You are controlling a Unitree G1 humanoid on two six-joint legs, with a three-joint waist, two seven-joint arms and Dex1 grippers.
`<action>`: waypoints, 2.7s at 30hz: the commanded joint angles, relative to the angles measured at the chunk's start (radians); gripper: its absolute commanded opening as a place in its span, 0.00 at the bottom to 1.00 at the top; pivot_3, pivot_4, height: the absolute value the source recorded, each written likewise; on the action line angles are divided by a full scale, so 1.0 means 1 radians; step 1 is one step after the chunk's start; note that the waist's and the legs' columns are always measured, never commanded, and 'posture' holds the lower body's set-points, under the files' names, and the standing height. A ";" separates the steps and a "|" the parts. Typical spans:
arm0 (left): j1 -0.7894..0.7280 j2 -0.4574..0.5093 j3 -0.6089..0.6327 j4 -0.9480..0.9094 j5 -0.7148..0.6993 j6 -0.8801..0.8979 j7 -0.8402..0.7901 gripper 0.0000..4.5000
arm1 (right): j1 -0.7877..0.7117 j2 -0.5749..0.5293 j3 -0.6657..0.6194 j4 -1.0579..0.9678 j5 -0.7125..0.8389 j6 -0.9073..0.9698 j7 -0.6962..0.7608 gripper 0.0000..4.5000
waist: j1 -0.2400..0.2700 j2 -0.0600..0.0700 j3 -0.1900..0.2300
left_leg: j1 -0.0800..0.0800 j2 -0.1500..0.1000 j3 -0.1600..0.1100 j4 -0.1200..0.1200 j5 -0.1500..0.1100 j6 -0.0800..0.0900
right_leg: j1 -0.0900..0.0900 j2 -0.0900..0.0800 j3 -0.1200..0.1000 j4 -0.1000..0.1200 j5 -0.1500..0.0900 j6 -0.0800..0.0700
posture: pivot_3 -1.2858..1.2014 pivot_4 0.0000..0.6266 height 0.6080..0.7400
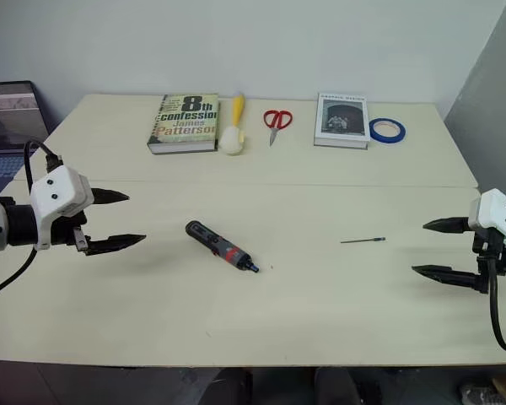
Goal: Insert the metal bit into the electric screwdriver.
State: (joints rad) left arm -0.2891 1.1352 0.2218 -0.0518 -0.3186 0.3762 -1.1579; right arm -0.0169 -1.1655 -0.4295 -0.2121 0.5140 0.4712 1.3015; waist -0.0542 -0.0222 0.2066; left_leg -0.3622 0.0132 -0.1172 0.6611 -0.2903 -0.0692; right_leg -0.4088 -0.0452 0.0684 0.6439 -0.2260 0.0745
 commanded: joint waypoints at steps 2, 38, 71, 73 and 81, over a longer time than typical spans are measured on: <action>-0.057 -0.003 -0.016 0.019 0.008 -0.042 -0.009 0.99 | -0.019 -0.009 -0.022 -0.027 0.010 0.014 -0.017 1.00 | 0.000 -0.001 0.000 | 0.000 0.000 0.000 0.000 0.000 0.000 | 0.000 0.000 0.000 0.000 0.000 0.000 | 0.52 0.24 1.00; -0.654 -0.432 -0.753 0.410 0.515 -0.603 -0.388 0.99 | 0.092 0.095 0.021 -0.721 0.309 0.554 -0.526 1.00 | 0.022 -0.005 -0.001 | -0.001 0.000 0.001 0.002 0.000 0.000 | 0.000 0.001 0.003 -0.001 0.003 0.004 | 0.52 0.24 1.00; -0.676 -0.548 -0.770 0.529 0.566 -0.605 -0.408 0.99 | 0.234 0.163 -0.279 -0.704 0.424 0.317 -0.348 1.00 | 0.024 -0.006 -0.001 | -0.001 0.000 0.000 0.002 0.000 0.000 | 0.001 0.002 0.003 -0.001 0.003 0.005 | 0.52 0.24 1.00; -0.677 -0.551 -0.770 0.534 0.566 -0.607 -0.410 0.99 | 0.251 0.158 -0.283 -0.704 0.413 0.311 -0.345 1.00 | 0.025 -0.006 -0.001 | -0.001 0.000 0.000 0.002 0.000 0.000 | 0.002 0.002 0.003 -0.001 0.003 0.005 | 0.52 0.24 1.00; -0.681 -0.544 -0.777 0.546 0.577 -0.621 -0.426 0.72 | 0.275 0.155 -0.278 -0.711 0.414 0.297 -0.360 1.00 | 0.025 -0.006 -0.001 | -0.001 0.000 0.000 0.002 0.000 0.000 | 0.002 0.002 0.003 -0.001 0.003 0.005 | 0.52 0.24 1.00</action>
State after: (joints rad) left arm -0.9508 0.5860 -0.5492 0.4901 0.2457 -0.2283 -1.5829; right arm 0.2575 -1.0034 -0.6852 -0.8991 0.9216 0.7881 0.9503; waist -0.0294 -0.0280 0.2058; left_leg -0.3631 0.0130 -0.1172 0.6633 -0.2903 -0.0687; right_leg -0.4069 -0.0432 0.0713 0.6431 -0.2231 0.0794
